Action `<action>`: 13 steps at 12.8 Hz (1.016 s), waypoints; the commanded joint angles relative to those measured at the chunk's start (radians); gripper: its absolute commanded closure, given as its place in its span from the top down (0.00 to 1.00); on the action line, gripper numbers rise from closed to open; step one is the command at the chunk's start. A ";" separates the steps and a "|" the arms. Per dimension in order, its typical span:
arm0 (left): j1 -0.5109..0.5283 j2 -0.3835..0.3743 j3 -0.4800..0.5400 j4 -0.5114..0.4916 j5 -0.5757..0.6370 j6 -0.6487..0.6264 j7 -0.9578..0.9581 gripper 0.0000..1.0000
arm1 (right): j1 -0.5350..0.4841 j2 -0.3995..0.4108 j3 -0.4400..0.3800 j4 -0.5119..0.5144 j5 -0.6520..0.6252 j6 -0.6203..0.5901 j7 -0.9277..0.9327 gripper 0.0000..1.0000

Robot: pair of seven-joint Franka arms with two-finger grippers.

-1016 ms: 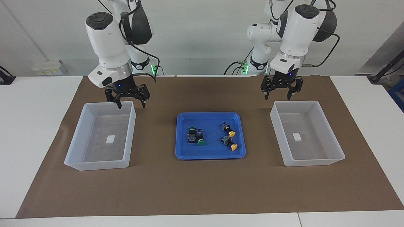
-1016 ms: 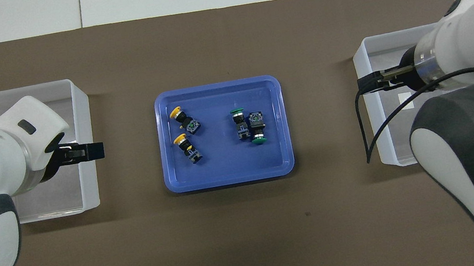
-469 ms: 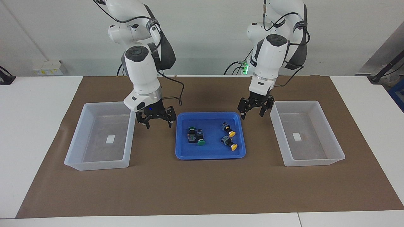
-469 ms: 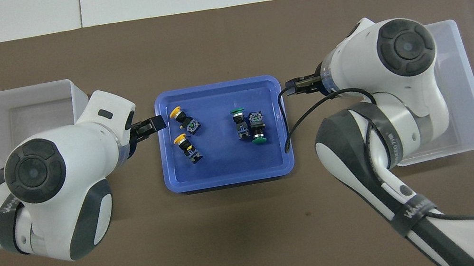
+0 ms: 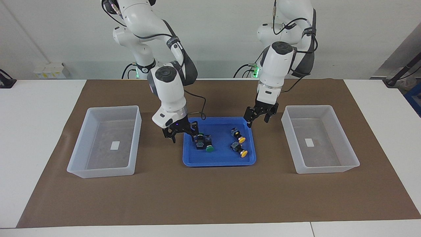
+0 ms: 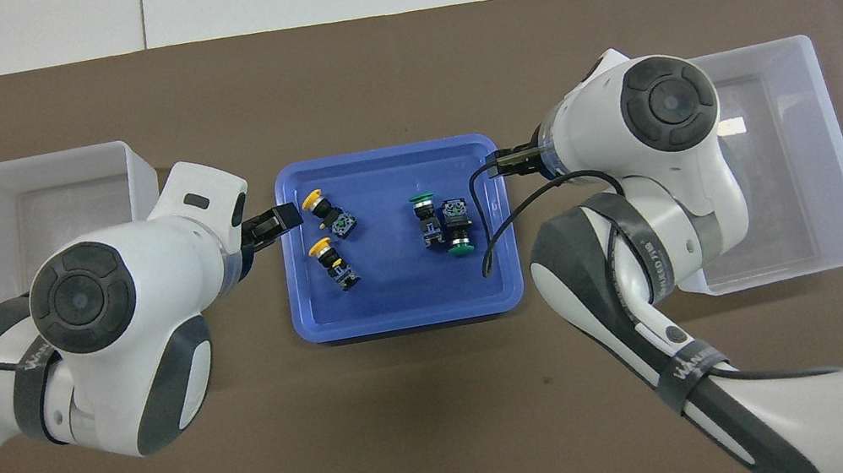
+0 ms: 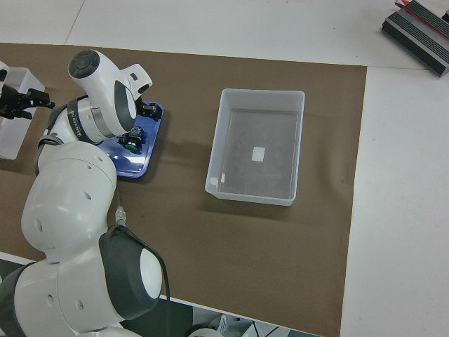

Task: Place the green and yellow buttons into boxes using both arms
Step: 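Grasp yellow button with the left gripper while the right gripper grasps green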

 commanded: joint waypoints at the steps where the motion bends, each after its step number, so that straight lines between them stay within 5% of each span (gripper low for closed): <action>1: -0.041 -0.011 0.015 -0.059 -0.010 0.040 -0.049 1.00 | 0.025 0.043 0.000 0.010 0.036 0.053 0.011 0.86; 4: -0.064 -0.004 0.015 -0.084 -0.010 0.055 -0.089 1.00 | 0.059 0.082 0.000 0.010 0.036 0.116 0.055 0.86; 8: -0.122 0.123 0.017 -0.086 -0.010 0.179 -0.187 1.00 | 0.064 0.102 -0.002 0.003 0.032 0.125 0.054 0.85; 13: -0.141 0.225 0.018 -0.076 -0.010 0.284 -0.253 1.00 | 0.064 0.102 -0.002 0.000 0.032 0.117 0.066 0.69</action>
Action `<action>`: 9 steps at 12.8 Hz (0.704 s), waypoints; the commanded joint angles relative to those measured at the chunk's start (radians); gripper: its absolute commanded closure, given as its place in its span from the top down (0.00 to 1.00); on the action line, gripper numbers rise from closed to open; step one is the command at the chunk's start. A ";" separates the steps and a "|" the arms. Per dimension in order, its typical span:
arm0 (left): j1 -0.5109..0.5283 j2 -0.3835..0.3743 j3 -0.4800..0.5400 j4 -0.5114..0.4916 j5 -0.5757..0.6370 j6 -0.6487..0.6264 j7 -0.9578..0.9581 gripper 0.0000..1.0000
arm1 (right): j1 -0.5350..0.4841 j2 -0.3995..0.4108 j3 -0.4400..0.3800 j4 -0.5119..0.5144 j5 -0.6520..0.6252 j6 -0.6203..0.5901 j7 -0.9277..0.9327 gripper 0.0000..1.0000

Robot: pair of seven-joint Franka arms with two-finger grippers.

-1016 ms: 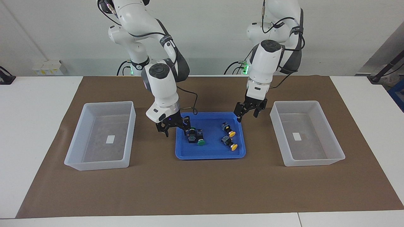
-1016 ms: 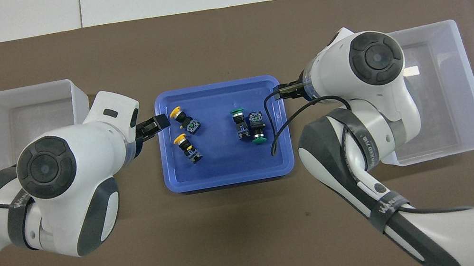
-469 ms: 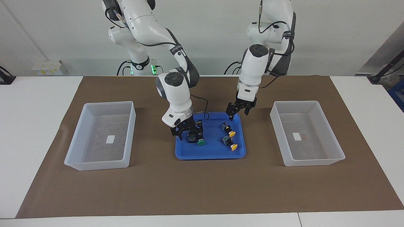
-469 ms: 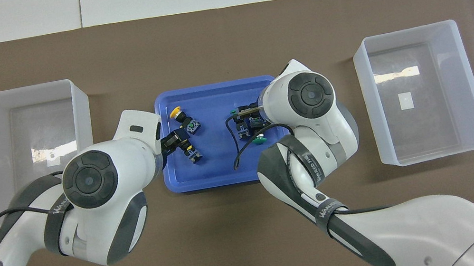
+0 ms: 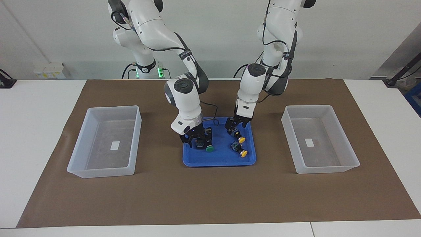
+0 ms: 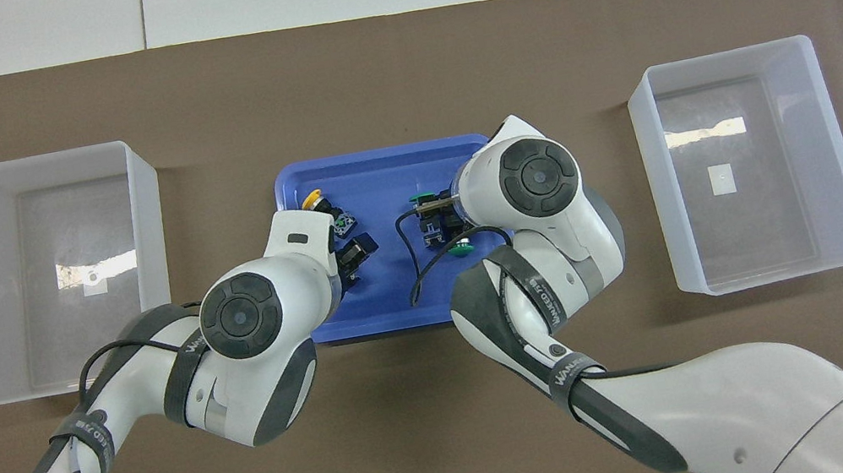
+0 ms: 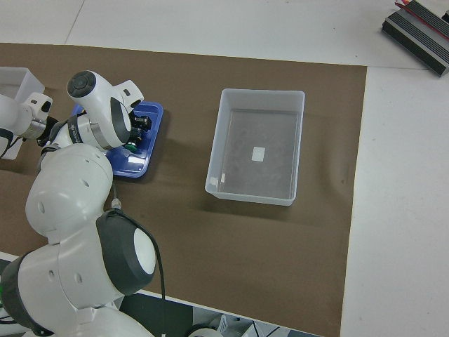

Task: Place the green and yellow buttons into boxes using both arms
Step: 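Grasp yellow button with the left gripper while the right gripper grasps green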

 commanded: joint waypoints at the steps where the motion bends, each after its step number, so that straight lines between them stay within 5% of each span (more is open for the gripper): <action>1: -0.027 0.042 0.019 0.006 -0.010 0.062 -0.030 1.00 | 0.000 0.005 0.000 -0.001 0.024 0.007 0.013 0.63; 7: -0.019 0.042 0.019 0.012 -0.010 0.054 -0.028 1.00 | 0.000 0.010 0.000 -0.008 0.024 0.013 0.018 0.63; 9: -0.016 0.042 0.019 0.012 -0.008 0.051 -0.028 0.70 | 0.000 0.010 0.000 -0.027 0.026 0.013 0.020 0.62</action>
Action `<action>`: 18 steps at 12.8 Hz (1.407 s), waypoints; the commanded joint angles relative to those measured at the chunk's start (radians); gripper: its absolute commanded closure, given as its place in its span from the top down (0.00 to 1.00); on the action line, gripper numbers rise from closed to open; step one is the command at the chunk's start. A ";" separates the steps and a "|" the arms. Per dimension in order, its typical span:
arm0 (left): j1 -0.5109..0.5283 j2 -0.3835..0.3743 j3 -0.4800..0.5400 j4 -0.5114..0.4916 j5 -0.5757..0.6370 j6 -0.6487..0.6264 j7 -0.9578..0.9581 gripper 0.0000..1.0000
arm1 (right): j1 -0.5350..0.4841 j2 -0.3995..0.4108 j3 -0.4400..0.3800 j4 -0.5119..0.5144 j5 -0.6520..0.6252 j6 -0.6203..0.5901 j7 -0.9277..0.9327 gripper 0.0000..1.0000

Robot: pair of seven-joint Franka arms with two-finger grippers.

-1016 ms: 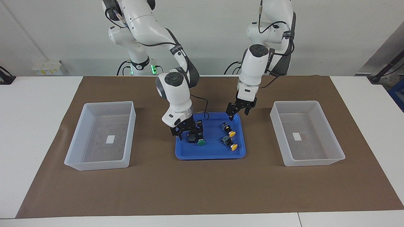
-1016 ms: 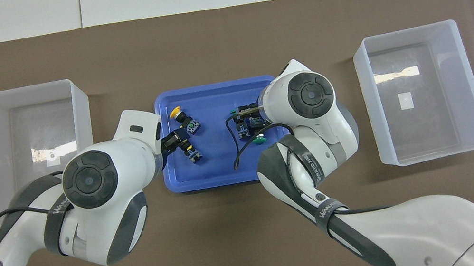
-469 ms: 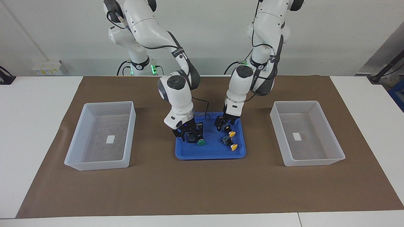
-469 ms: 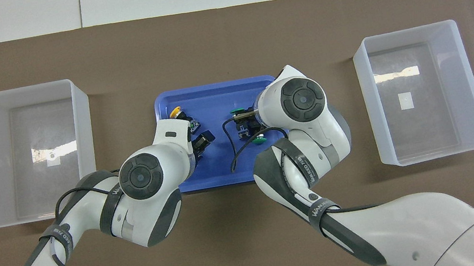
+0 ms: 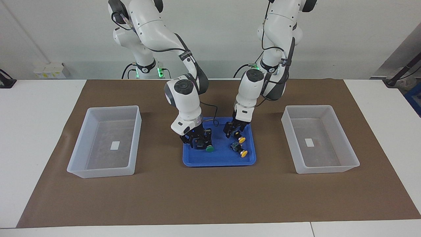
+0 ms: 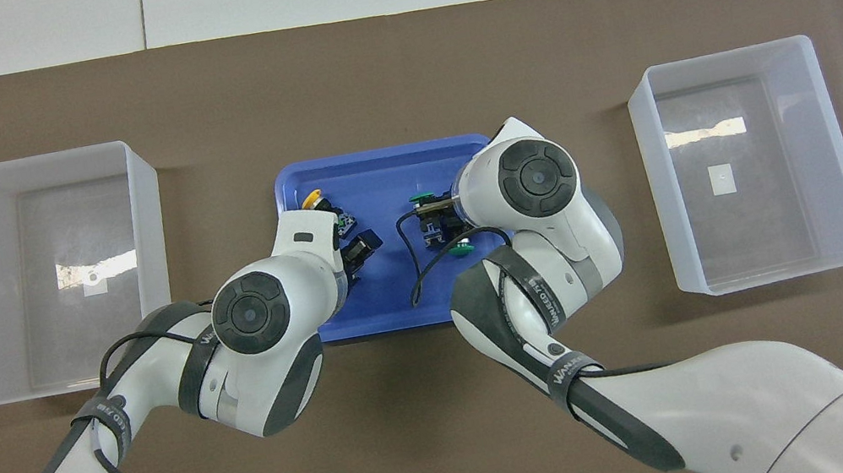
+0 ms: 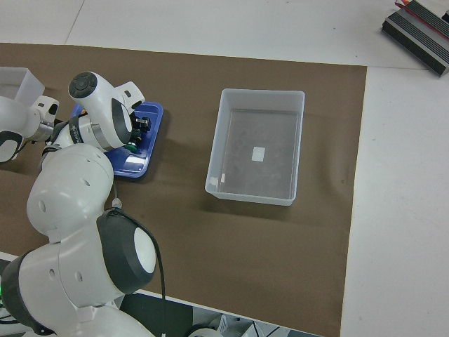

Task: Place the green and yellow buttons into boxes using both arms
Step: 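Carry yellow button to the left gripper's box while the right gripper carries green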

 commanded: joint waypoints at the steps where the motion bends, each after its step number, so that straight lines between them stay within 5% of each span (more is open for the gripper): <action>1: -0.007 0.002 0.010 0.005 -0.010 -0.003 -0.005 0.56 | 0.000 0.000 0.001 -0.023 0.026 0.015 0.018 0.62; 4: -0.007 0.002 0.010 0.005 -0.008 -0.005 -0.003 0.26 | 0.002 0.002 0.002 -0.026 0.026 0.015 0.047 0.59; 5: -0.007 0.002 0.012 0.005 -0.008 -0.005 -0.002 0.14 | 0.000 0.002 0.002 -0.024 0.026 0.015 0.055 0.50; 6: -0.007 0.002 0.012 0.005 -0.008 -0.005 0.001 0.04 | 0.002 0.002 0.002 -0.024 0.026 0.013 0.078 0.33; 7: -0.006 0.002 0.012 0.005 -0.008 -0.008 0.003 0.00 | 0.002 0.002 0.002 -0.023 0.026 0.015 0.095 0.00; 10: -0.004 0.008 0.012 0.042 -0.008 -0.034 0.006 0.00 | 0.000 -0.024 0.001 -0.012 0.026 -0.006 0.095 0.00; 18: 0.088 -0.003 0.010 0.370 0.001 -0.490 0.186 0.00 | -0.220 -0.237 -0.002 0.008 0.026 -0.286 -0.109 0.00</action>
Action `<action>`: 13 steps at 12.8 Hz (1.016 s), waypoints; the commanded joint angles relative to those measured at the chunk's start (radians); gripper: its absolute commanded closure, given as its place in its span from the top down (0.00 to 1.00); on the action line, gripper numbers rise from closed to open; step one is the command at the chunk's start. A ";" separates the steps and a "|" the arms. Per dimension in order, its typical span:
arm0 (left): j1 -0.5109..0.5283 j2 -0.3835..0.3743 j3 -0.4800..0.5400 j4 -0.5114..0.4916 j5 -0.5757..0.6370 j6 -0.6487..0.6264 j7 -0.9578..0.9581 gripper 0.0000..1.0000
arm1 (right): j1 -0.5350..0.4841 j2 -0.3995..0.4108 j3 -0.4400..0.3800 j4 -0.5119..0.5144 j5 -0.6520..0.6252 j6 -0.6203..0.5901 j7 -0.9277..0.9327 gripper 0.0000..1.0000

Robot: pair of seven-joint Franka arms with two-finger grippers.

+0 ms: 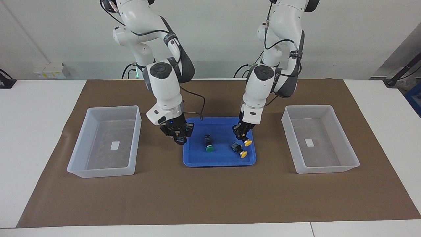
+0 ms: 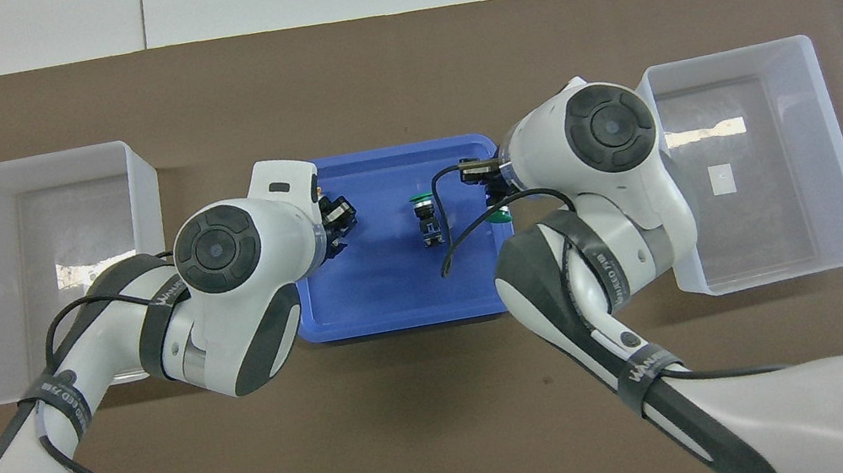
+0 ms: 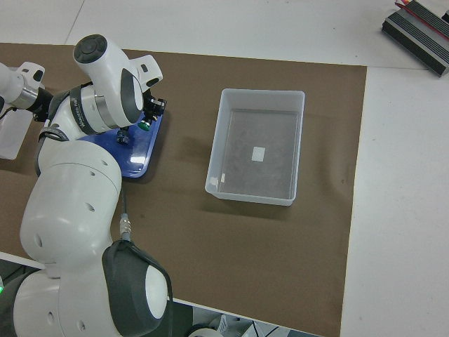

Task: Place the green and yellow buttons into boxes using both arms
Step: 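Carry yellow button to the left gripper's box while the right gripper carries green, then drop yellow button with the left gripper while the right gripper drops green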

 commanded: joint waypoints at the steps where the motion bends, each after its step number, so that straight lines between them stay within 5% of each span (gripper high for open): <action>1: 0.044 -0.005 -0.006 0.114 -0.004 -0.191 0.132 0.00 | -0.097 -0.047 0.008 -0.015 0.026 -0.053 -0.136 0.00; 8: 0.153 -0.064 -0.006 0.171 -0.041 -0.443 0.494 0.00 | -0.360 -0.076 0.009 -0.105 0.026 -0.051 -0.581 0.00; 13: 0.306 -0.142 0.006 0.170 -0.107 -0.569 0.819 0.00 | -0.449 -0.023 0.009 -0.234 0.026 0.194 -0.753 0.00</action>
